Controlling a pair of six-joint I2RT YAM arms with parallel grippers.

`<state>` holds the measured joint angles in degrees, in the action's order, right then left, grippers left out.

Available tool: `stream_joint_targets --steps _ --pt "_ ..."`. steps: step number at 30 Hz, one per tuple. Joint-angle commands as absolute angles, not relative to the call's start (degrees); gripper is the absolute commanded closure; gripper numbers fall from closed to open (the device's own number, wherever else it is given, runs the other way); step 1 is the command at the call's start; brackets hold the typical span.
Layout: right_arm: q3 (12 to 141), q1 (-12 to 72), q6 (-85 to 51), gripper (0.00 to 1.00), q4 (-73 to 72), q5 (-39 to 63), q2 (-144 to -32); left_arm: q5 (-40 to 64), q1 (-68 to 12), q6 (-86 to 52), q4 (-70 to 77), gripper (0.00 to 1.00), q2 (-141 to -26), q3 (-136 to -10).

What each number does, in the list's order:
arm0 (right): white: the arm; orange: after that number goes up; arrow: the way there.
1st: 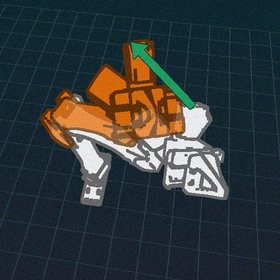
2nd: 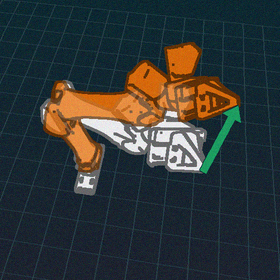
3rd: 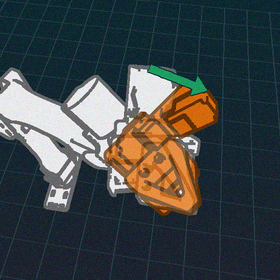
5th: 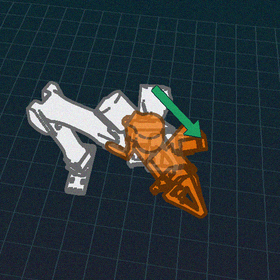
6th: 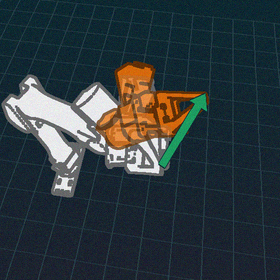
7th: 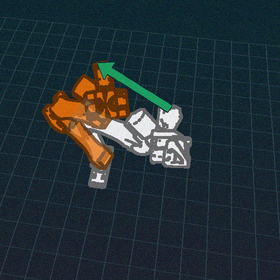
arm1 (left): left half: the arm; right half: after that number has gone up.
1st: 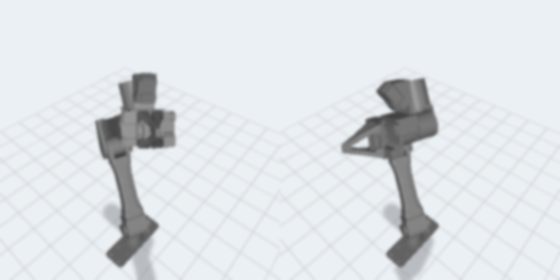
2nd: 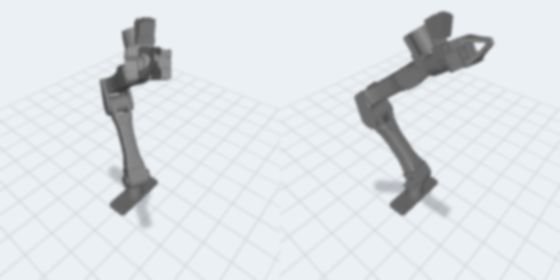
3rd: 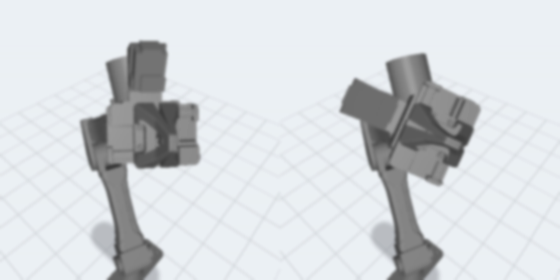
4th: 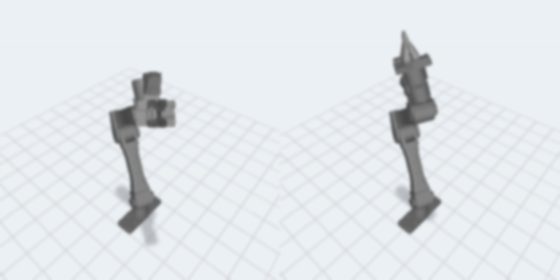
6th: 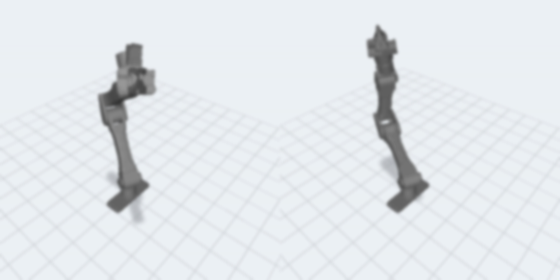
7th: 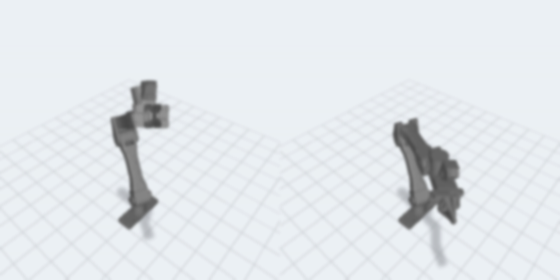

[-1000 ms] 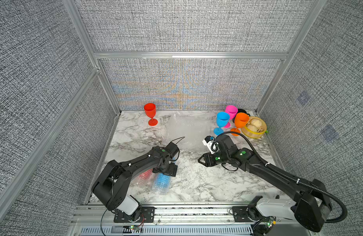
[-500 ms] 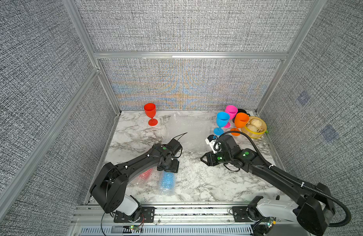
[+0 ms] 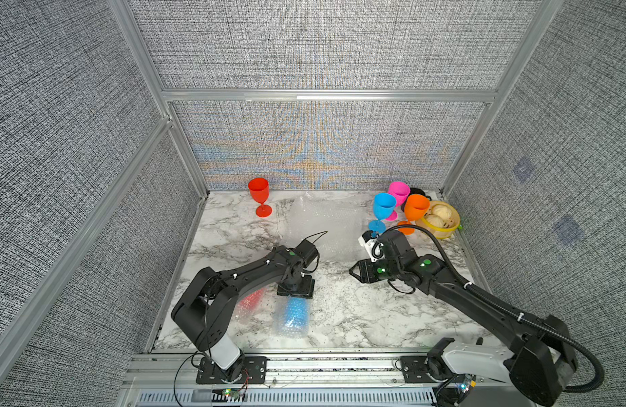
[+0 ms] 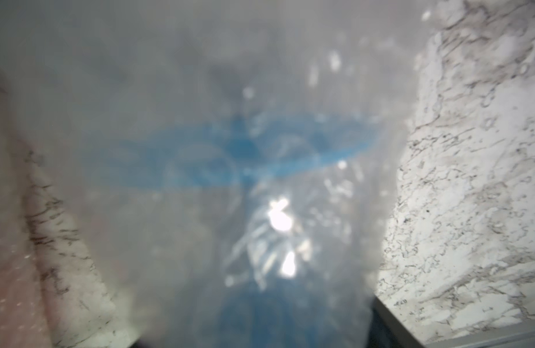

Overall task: Unpack wine glasses from bubble wrap
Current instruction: Unwrap the bubble wrap at the center of the board.

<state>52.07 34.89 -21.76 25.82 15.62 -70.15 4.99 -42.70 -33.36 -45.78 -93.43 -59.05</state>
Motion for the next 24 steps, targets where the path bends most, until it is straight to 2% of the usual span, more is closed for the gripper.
stream_joint_targets --steps 1,8,19,24 --pt "51.5 34.9 -21.6 0.48 24.0 19.0 -70.8 5.0 -42.7 -32.3 -45.8 0.24 -93.1 -59.0" --pt "51.3 35.2 -22.3 0.48 22.4 23.4 -74.4 4.7 -42.7 -32.3 -47.7 0.18 -87.1 -59.5" --pt "55.8 39.4 -27.2 0.48 16.9 36.2 -85.8 6.9 -42.7 -33.8 -46.9 0.18 -82.9 -54.9" --pt "58.9 41.4 -27.4 0.47 18.9 33.8 -88.3 3.3 -42.5 -34.8 -48.9 0.18 -78.5 -55.0"
